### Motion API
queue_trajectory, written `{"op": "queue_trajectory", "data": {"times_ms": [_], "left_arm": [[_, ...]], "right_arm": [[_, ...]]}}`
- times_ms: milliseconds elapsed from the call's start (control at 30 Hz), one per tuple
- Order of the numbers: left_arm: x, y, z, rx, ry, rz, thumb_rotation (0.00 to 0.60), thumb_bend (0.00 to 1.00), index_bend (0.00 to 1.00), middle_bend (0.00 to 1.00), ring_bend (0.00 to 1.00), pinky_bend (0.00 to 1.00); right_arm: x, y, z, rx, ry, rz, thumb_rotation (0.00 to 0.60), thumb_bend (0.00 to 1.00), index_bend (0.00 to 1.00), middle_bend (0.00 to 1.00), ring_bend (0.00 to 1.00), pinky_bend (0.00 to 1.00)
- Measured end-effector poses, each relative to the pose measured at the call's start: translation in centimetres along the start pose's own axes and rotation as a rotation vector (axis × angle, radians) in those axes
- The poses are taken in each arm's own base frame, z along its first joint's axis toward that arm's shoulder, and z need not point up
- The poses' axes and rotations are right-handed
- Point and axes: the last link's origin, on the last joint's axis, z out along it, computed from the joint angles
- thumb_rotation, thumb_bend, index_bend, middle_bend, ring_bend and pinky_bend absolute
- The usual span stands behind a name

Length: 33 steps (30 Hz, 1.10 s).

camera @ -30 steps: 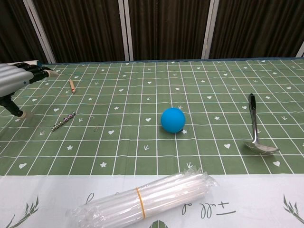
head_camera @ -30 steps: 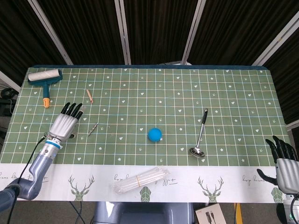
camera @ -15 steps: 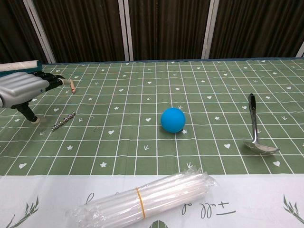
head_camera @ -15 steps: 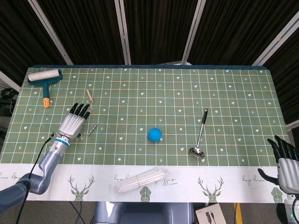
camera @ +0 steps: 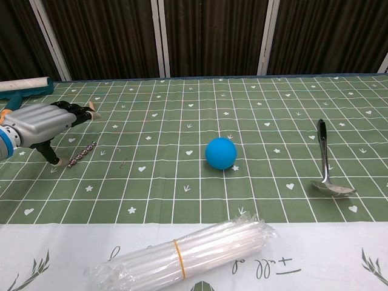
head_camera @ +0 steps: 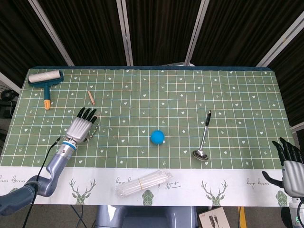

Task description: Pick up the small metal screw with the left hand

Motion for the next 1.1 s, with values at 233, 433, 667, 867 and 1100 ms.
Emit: {"op": "queue_trajectory", "data": {"times_ms": [233,433,667,867,1100], "left_arm": [[0.1,0.9,0.4,-0.018,0.007,-0.009,0.600,0.19,0.00,0.00,0.00,0.00],[0.7,2.0,0.5,-0.045,0.022,-0.036,0.600,0.23,0.00,0.00,0.00,0.00],[1.1,3.2,0.8,-0.064,0.022,-0.031,0.600,0.23,0.00,0.00,0.00,0.00],[1.4,4.0,1.0,-0.070,0.021,-0.051,0.600,0.23,0.02,0.00,0.00,0.00],[2.1,4.2,1.0,-0.078,0.015,-0.088,0.600,0.24,0.34,0.00,0.00,0.00]], "right_arm": [[0.1,0.1,0.0,-0.005,0.002,0.006,0.600,0.10,0.08,0.00,0.00,0.07],[0.1,0.0,0.0,-0.001,0.003,0.004,0.600,0.10,0.08,0.00,0.00,0.07],[0.1,0.0,-0.1,-0.001,0.005,0.003,0.600,0.10,0.08,0.00,0.00,0.07],[0.2,0.1,-0.1,-0.005,0.006,0.008,0.600,0.10,0.08,0.00,0.00,0.07],[0.2,0.1,-0.1,-0.003,0.008,0.007,0.600,0.10,0.08,0.00,0.00,0.07]]}}
